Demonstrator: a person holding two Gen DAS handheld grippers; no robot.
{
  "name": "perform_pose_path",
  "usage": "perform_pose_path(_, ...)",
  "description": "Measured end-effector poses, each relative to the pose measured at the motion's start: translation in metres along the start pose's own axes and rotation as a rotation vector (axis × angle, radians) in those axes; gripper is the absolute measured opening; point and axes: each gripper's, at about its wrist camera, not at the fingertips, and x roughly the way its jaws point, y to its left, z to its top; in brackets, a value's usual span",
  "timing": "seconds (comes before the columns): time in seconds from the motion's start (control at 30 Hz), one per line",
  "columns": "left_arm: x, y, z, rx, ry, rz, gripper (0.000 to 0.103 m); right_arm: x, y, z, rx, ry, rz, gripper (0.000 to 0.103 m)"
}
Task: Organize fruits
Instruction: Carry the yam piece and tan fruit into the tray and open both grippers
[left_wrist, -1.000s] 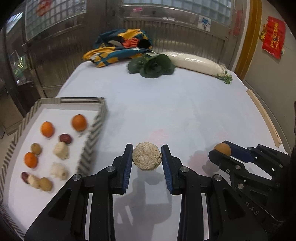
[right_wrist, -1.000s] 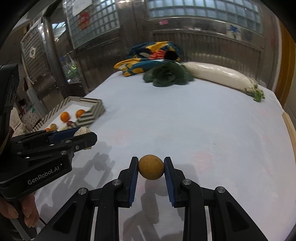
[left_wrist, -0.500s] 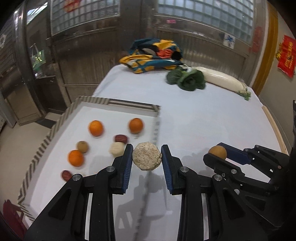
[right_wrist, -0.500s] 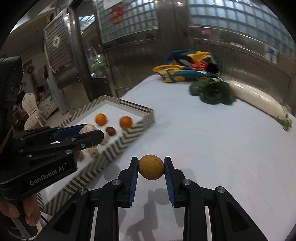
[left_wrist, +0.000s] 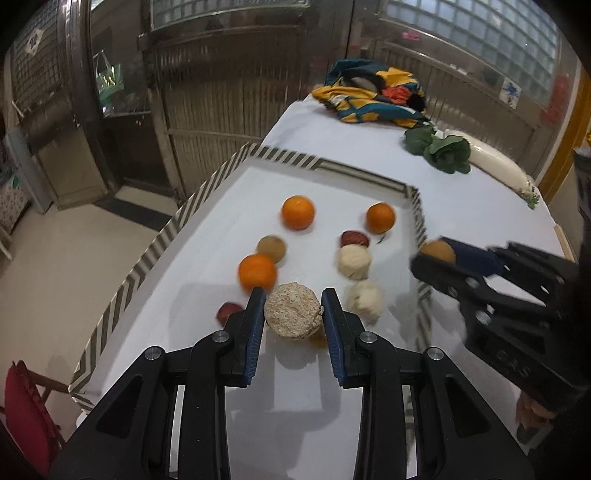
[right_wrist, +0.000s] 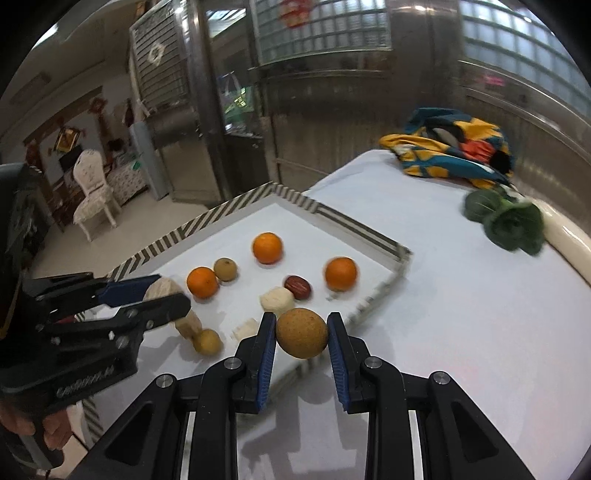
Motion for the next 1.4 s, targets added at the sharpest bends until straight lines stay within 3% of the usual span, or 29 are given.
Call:
perform_pose_path(0.4,0.016,0.014,0.0,-0.016,0.041,0.002,0.03,0.083,0.027,0.036,-0.097,0.101,0.055,0.027)
perform_pose_path(0.67,0.017,0.017,0.0,-0.022,0.023,0.022,0.031,0.097,0.031,0.038,-0.117,0.123,0.07,0.027)
perform_pose_path(0.87,0.019,0.017,-0.002,-0.038,0.017,0.032,0.035,0.081,0.023,0.034,-0.06,0.106,0.089,0.029)
perform_pose_path(0.9,0.018,0.017,-0.003,-0.046,0.013,0.029,0.039,0.076,0.022,0.032,-0.049,0.098,0.085,0.029)
perform_pose_path(0.97,0.015,0.017,-0.003,-0.059,-0.001,0.031,0.062,0.064,0.02,0.028,-0.029,0.077,0.067,0.029)
perform_pose_path(1.03,0.009,0.015,-0.002,-0.059,-0.05,0.052,0.07,0.046,0.014,0.022,0.008,0.047,0.016,0.029)
perform_pose_path(1.23,-0.011,0.0,-0.003,-0.026,-0.153,0.091,0.07,0.001,0.001,0.001,0.09,-0.048,-0.079,0.043)
perform_pose_path(1.4,-0.026,-0.017,-0.003,0.016,-0.213,0.154,0.07,-0.023,-0.003,-0.013,0.145,-0.099,-0.097,0.045)
